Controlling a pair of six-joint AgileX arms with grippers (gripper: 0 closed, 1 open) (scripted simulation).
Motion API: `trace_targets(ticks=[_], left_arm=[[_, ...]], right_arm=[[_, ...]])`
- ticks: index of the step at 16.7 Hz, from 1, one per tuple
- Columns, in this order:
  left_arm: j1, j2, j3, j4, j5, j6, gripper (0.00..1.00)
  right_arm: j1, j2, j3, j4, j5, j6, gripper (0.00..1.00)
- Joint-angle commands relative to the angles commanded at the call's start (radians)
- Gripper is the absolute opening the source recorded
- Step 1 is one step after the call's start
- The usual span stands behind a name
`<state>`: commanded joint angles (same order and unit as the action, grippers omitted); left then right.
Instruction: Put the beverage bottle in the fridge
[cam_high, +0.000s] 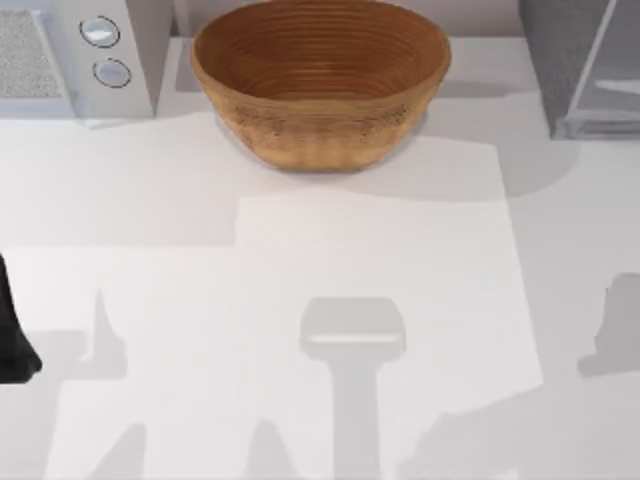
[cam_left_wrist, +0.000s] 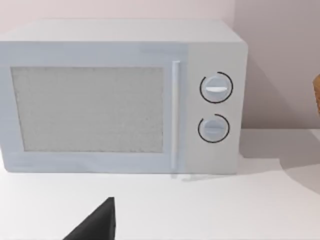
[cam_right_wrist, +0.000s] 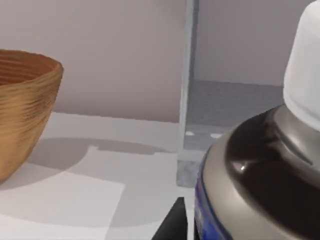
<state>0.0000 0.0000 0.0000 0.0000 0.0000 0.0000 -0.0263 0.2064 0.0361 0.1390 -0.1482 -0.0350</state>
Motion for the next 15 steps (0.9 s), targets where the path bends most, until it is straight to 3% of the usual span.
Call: trace_targets(ticks=[5, 15], left_arm=[[0.0, 0.0, 0.0, 0.0, 0.0, 0.0, 1.0], [0.0, 0.0, 0.0, 0.0, 0.0, 0.0, 1.0]], right_arm=[[0.025, -0.199, -0.035, -0.133, 0.142, 0.034, 0.01], [0.006, -0.1, 0.029, -0.064, 0.13, 0.039, 0.01]])
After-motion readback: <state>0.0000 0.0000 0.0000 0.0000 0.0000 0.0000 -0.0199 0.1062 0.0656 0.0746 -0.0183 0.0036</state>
